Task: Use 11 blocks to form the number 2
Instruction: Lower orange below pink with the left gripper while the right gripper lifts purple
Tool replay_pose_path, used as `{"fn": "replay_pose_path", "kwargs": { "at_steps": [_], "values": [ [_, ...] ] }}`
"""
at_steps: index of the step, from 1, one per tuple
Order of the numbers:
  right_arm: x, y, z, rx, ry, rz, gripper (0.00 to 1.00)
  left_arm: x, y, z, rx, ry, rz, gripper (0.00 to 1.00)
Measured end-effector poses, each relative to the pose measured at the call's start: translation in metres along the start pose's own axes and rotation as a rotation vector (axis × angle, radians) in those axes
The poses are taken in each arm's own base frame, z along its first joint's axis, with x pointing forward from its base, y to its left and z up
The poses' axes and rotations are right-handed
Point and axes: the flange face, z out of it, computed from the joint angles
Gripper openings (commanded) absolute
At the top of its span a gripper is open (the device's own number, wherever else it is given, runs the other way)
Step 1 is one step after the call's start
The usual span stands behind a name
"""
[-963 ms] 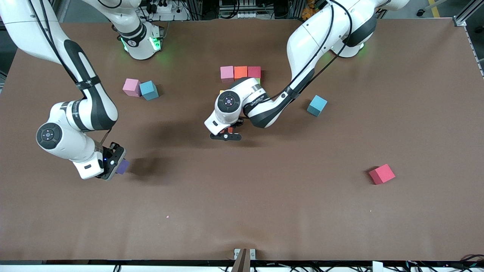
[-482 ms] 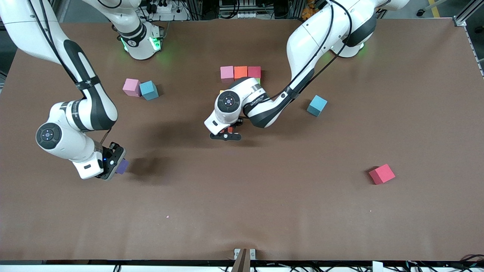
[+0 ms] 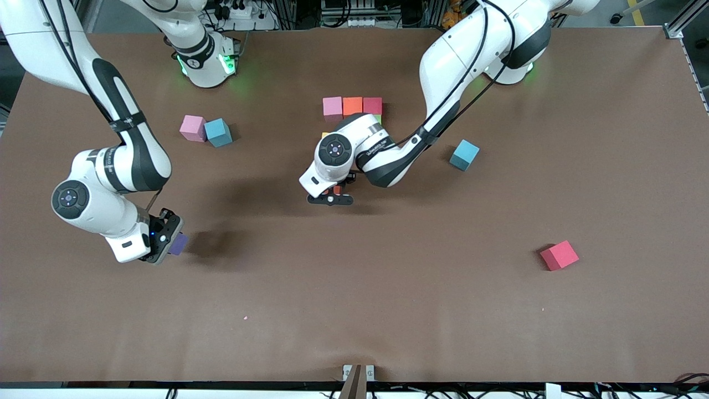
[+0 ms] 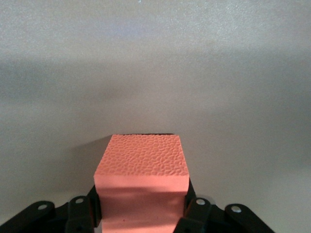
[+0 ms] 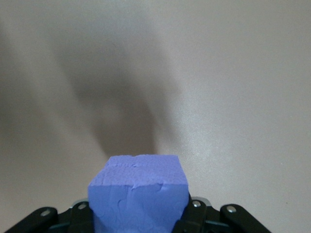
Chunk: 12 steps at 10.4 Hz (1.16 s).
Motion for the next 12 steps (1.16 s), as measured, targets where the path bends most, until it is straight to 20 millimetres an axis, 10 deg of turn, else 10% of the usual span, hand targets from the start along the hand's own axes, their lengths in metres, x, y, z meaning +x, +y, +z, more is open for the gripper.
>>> {"fn": "replay_pose_path", "kwargs": {
  "at_steps": [2,8,12],
  "values": [
    [0.000,0.000,0.000,0.000,0.000,0.000,0.44,0.000,-0.001,0.003,0.004,-0.004,0.000,1.00],
    [0.010,-0.004,-0.002,0.000,0.009,-0.015,0.44,-0.001,-0.002,0.000,0.020,-0.014,-0.001,1.00],
    [0.063,-0.032,-0.039,-0.020,0.021,-0.108,0.44,0.013,-0.016,-0.083,0.043,0.022,-0.066,1.00]
  ]
}}
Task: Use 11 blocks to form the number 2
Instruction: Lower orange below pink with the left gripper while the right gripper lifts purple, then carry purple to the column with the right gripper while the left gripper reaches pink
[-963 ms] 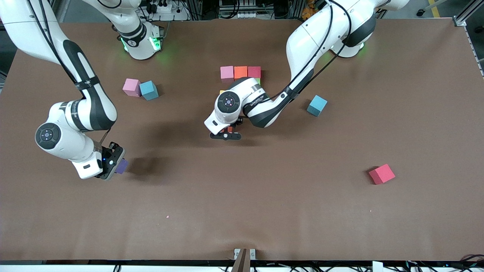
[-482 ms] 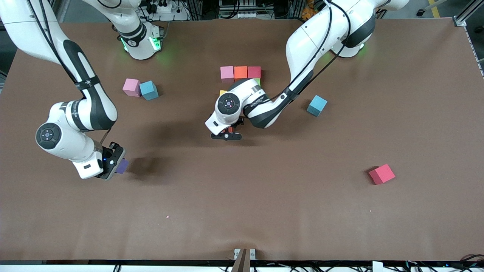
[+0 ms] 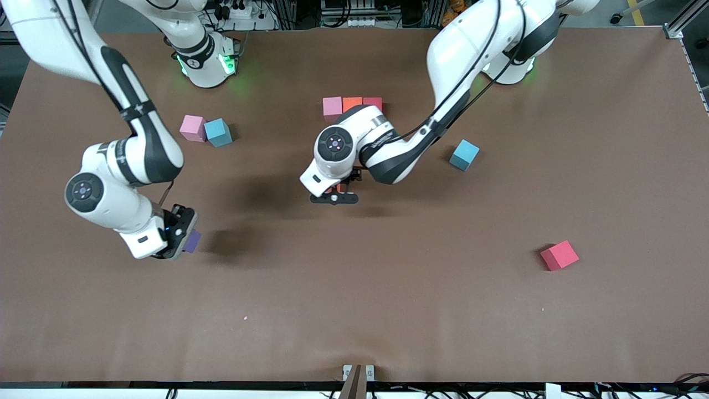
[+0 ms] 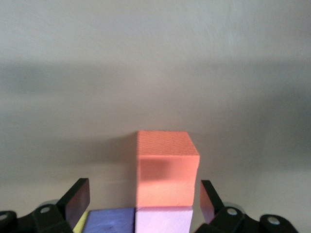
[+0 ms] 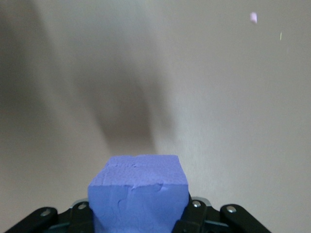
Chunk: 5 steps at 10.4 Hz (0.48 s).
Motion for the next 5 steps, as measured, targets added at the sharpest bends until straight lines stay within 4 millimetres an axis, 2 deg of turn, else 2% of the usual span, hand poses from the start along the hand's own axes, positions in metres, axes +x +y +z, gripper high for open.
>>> {"fn": "replay_pose_path", "kwargs": {
  "at_steps": [2,3,5],
  "values": [
    [0.041,-0.019,-0.018,-0.026,0.009,-0.069,0.44,0.028,-0.037,-0.052,0.015,0.014,-0.065,1.00],
    [0.066,-0.031,-0.021,-0.043,0.021,-0.108,0.44,0.043,-0.065,-0.075,0.045,0.002,-0.107,1.00],
    [0.126,-0.066,-0.027,-0.073,0.056,-0.136,0.44,0.075,-0.136,-0.116,0.113,-0.042,-0.187,1.00]
  ]
}}
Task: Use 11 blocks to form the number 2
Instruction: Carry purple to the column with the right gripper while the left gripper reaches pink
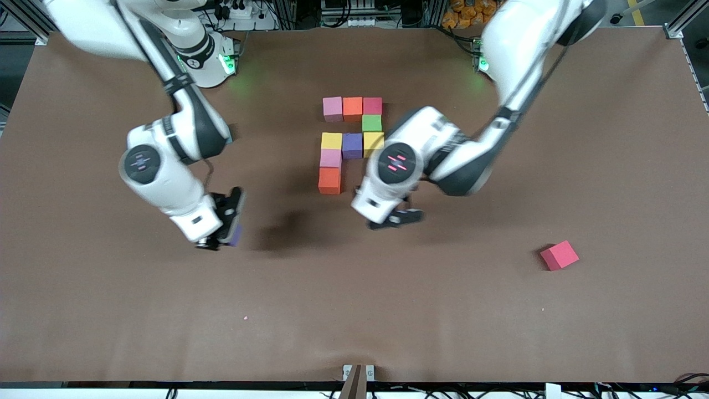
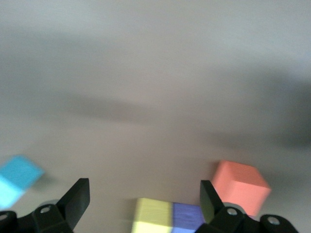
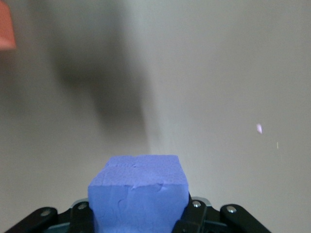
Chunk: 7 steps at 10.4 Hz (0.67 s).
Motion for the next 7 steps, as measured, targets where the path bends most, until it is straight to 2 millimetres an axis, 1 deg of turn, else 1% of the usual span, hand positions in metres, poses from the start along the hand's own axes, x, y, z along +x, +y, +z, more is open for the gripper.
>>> {"fn": "replay_pose_path", "kwargs": {
  "at_steps": [1,2,4,5,6,7],
  "values": [
    [0.033,-0.017,-0.003,-0.011,0.017,-0.018,0.43,0.016,-0.030,-0.011,0.016,-0.005,-0.030,1.00],
    [0.067,-0.036,-0.005,-0.028,0.041,-0.058,0.43,0.029,-0.058,-0.016,0.027,-0.008,-0.065,1.00],
    [0.129,-0.078,-0.009,-0.049,0.073,-0.137,0.43,0.044,-0.112,-0.021,0.043,-0.003,-0.069,1.00],
    [0.156,-0.096,-0.010,-0.053,0.079,-0.140,0.43,0.050,-0.138,-0.022,0.038,0.017,-0.072,1.00],
    [0.180,-0.117,-0.004,-0.044,0.080,-0.122,0.42,0.054,-0.164,-0.020,0.027,0.047,-0.064,1.00],
    [0.196,-0.136,0.009,-0.025,0.073,-0.113,0.41,0.059,-0.192,-0.014,0.020,0.069,-0.040,1.00]
  ]
}}
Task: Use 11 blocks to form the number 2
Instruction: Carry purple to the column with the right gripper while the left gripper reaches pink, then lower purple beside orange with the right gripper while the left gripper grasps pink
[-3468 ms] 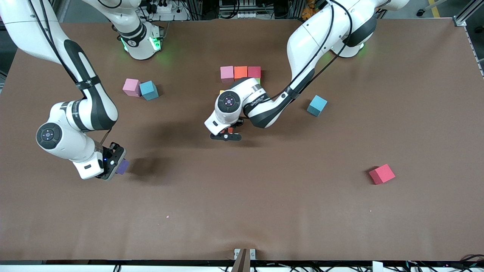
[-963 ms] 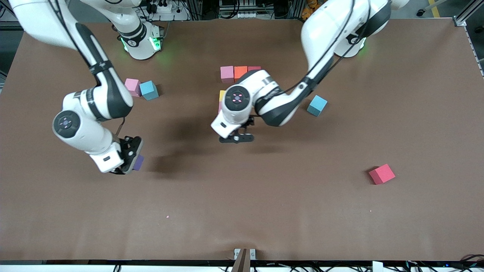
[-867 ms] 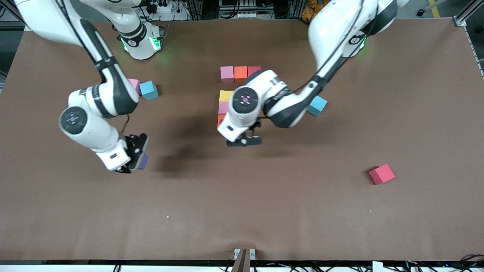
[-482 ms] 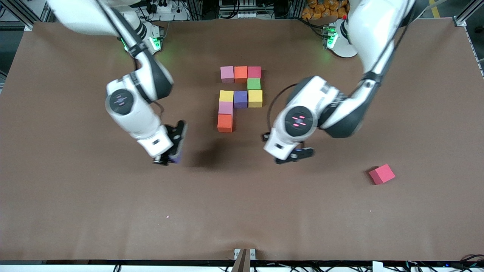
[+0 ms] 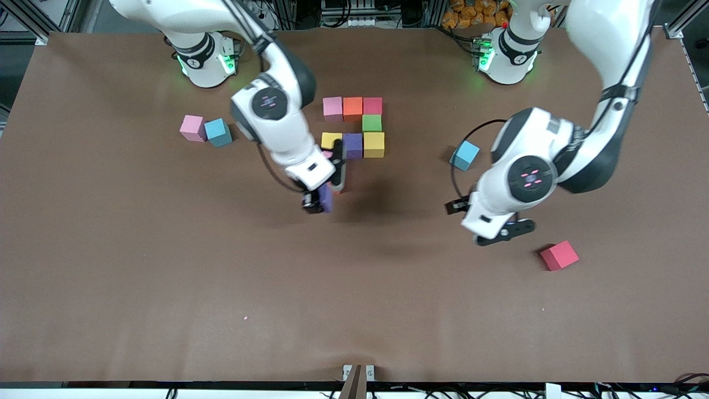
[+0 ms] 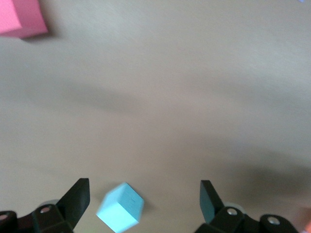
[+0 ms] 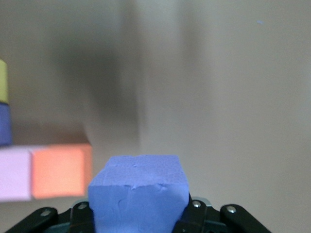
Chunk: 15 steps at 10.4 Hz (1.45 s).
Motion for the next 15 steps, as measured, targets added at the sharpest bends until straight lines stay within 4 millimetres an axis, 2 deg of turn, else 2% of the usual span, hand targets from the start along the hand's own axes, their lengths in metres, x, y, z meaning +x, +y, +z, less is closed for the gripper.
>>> {"fn": "replay_pose_path", "kwargs": {
  "at_steps": [1,3,4,6,8,10,13,15],
  "values": [
    [0.011,-0.013,0.019,0.008,-0.002,-0.003,0.41,0.011,-0.032,0.009,-0.004,0.005,0.003,1.00],
    [0.022,-0.027,0.061,-0.013,0.019,-0.018,0.41,0.034,-0.098,0.032,-0.006,-0.023,-0.048,1.00],
    [0.027,-0.032,0.079,-0.015,0.029,-0.028,0.41,0.041,-0.119,0.040,-0.002,-0.027,-0.050,1.00],
    [0.045,-0.046,0.097,-0.012,0.040,-0.044,0.41,0.057,-0.158,0.047,0.047,-0.006,-0.049,1.00],
    [0.065,-0.061,0.098,-0.018,0.044,-0.068,0.41,0.073,-0.188,0.055,0.058,-0.002,-0.073,1.00],
    [0.060,-0.064,0.108,-0.001,0.017,-0.067,0.41,0.084,-0.208,0.063,0.062,-0.008,-0.105,1.00],
    [0.047,-0.072,0.127,0.025,-0.018,-0.065,0.41,0.111,-0.253,0.071,0.107,0.016,-0.152,1.00],
    [0.044,-0.076,0.132,0.035,-0.026,-0.067,0.41,0.128,-0.255,0.080,0.129,0.034,-0.143,1.00]
  ]
}}
